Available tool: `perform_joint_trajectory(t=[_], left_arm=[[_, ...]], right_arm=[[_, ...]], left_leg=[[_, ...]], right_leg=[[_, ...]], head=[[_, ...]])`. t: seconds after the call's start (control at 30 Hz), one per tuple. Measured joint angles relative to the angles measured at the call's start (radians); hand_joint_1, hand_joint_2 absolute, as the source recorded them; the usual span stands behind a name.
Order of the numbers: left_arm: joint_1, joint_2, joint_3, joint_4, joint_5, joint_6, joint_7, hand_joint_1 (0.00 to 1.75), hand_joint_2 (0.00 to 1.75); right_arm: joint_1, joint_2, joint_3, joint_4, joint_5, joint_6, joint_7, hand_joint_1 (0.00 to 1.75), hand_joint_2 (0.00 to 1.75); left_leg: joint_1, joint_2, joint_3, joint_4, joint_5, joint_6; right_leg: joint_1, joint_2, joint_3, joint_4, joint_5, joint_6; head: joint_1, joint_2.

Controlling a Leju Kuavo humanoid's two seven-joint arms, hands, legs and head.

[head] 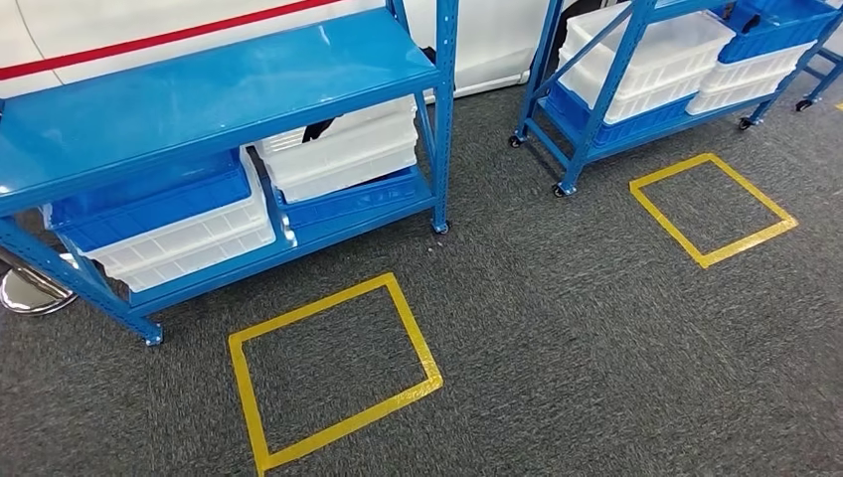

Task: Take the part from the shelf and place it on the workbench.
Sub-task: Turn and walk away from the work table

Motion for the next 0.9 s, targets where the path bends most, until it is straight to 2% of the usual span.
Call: perform_joint_trajectory(t=[0.03,0.1,0.2,0.23,0.27,0.3,0.37,0.43,0.47,0.53,0.6,0.63,0.7,0.73,0.77,0.8,0.87,0.9], left_arm=[[0.002,0.000,0.000,0.000,0.000,0.000,0.000,0.00,0.00],[0.002,0.000,0.000,0.000,-0.001,0.000,0.001,0.00,0.00],[0.000,-0.003,0.000,0.000,-0.003,0.003,0.000,0.00,0.00],[0.000,-0.005,0.000,0.000,-0.005,0.004,0.000,0.00,0.00],[0.001,-0.006,0.000,0.000,-0.006,0.004,0.000,0.00,0.00],[0.001,-0.008,0.000,0.000,-0.007,0.003,0.000,0.00,0.00],[0.001,-0.012,-0.001,0.000,-0.008,0.002,0.000,0.00,0.00],[-0.002,-0.015,-0.001,0.000,-0.009,0.002,0.001,0.00,0.00],[-0.004,-0.016,-0.001,0.000,-0.009,0.002,0.002,0.00,0.00],[-0.005,-0.018,-0.001,0.000,-0.010,0.003,0.006,0.00,0.00],[-0.006,-0.019,-0.002,0.000,-0.010,0.004,0.010,0.00,0.00],[-0.006,-0.019,-0.002,0.000,-0.011,0.005,0.012,0.00,0.00],[-0.008,-0.019,-0.002,0.000,-0.011,0.005,0.014,0.00,0.00],[-0.007,-0.019,-0.002,0.000,-0.011,0.005,0.014,0.00,0.00],[-0.006,-0.019,-0.002,0.000,-0.011,0.005,0.015,0.00,0.00],[-0.005,-0.018,-0.002,0.000,-0.011,0.005,0.016,0.00,0.00],[-0.003,-0.018,-0.002,0.000,-0.011,0.005,0.017,0.00,0.00],[-0.004,-0.019,-0.002,0.000,-0.011,0.005,0.017,0.00,0.00]], right_arm=[[-0.001,-0.001,0.000,0.000,0.001,0.000,0.000,0.00,0.00],[-0.004,-0.004,0.000,0.000,0.003,0.001,0.000,0.00,0.00],[-0.005,-0.010,0.000,0.000,0.004,0.001,0.000,0.00,0.00],[-0.004,-0.012,0.000,0.000,0.005,0.001,0.001,0.00,0.00],[-0.004,-0.014,0.000,0.000,0.005,0.002,0.001,0.00,0.00],[-0.002,-0.016,0.000,0.000,0.005,0.005,0.002,0.00,0.00],[0.003,-0.020,-0.001,0.000,0.006,0.012,0.004,0.00,0.00],[0.007,-0.023,-0.001,0.001,0.006,0.017,0.005,0.00,0.00],[0.007,-0.023,-0.001,0.002,0.006,0.018,0.006,0.00,0.00],[0.004,-0.023,-0.001,0.002,0.008,0.019,0.008,0.00,0.00],[0.005,-0.023,-0.001,0.002,0.009,0.022,0.009,0.00,0.00],[0.005,-0.022,-0.001,0.002,0.010,0.024,0.009,0.00,0.00],[0.005,-0.023,-0.001,0.002,0.010,0.029,0.010,0.00,0.00],[0.005,-0.023,-0.001,0.002,0.010,0.031,0.010,0.00,0.00],[0.005,-0.023,-0.001,0.002,0.010,0.033,0.011,0.00,0.00],[0.005,-0.023,-0.001,0.002,0.010,0.033,0.012,0.00,0.00],[0.006,-0.022,-0.001,0.002,0.010,0.033,0.014,0.00,0.00],[0.006,-0.022,-0.001,0.002,0.010,0.033,0.014,0.00,0.00]], left_leg=[[0.001,-0.001,0.014,-0.013,-0.002,0.004],[0.006,-0.004,0.046,-0.034,-0.006,0.012],[0.008,-0.007,0.068,-0.041,-0.018,0.018],[0.009,-0.011,0.076,-0.041,-0.025,0.018],[0.009,-0.017,0.086,-0.041,-0.032,0.016],[0.009,-0.025,0.097,-0.040,-0.040,0.013],[0.009,-0.039,0.117,-0.038,-0.057,0.005],[0.009,-0.051,0.122,-0.034,-0.072,-0.006],[0.009,-0.055,0.123,-0.030,-0.076,-0.012],[0.010,-0.058,0.125,-0.022,-0.080,-0.023],[0.012,-0.039,0.108,0.024,-0.102,-0.033],[0.014,-0.028,0.082,0.071,-0.126,-0.039],[0.021,-0.015,0.007,0.194,-0.180,-0.050],[0.024,-0.013,-0.024,0.235,-0.191,-0.055],[0.027,-0.010,-0.039,0.244,-0.181,-0.059],[0.030,-0.005,-0.034,0.213,-0.150,-0.060],[0.031,0.023,0.010,0.084,-0.065,-0.058],[0.029,0.039,0.027,0.030,-0.046,-0.053]], right_leg=[[-0.001,-0.001,0.001,0.014,0.005,0.005],[-0.002,-0.002,-0.034,0.083,-0.001,0.012],[-0.003,0.000,-0.151,0.233,-0.067,0.021],[-0.004,0.000,-0.180,0.252,-0.078,0.025],[-0.005,0.000,-0.195,0.243,-0.069,0.027],[-0.006,0.002,-0.194,0.204,-0.036,0.028],[-0.007,0.018,-0.169,0.085,0.064,0.027],[-0.003,0.036,-0.153,0.016,0.115,0.017],[-0.001,0.038,-0.151,0.009,0.118,0.010],[-0.001,0.027,-0.139,0.001,0.121,-0.004],[-0.002,0.012,-0.124,-0.008,0.116,-0.017],[-0.002,0.004,-0.118,-0.011,0.112,-0.023],[-0.001,-0.012,-0.113,-0.011,0.104,-0.028],[-0.001,-0.020,-0.110,-0.011,0.100,-0.028],[-0.001,-0.027,-0.105,-0.011,0.096,-0.027],[-0.001,-0.034,-0.100,-0.011,0.092,-0.026],[-0.002,-0.049,-0.085,-0.011,0.083,-0.020],[-0.001,-0.056,-0.080,-0.010,0.079,-0.015]], head=[[0.000,0.000],[0.005,0.000],[0.010,0.000],[0.010,0.000],[0.010,0.000],[0.011,0.000],[0.011,0.000],[0.011,0.000],[0.010,0.000],[0.010,0.000],[0.005,0.000],[0.002,0.000],[-0.002,0.000],[-0.002,0.000],[-0.002,0.000],[-0.002,0.000],[-0.002,0.000],[-0.002,0.000]])
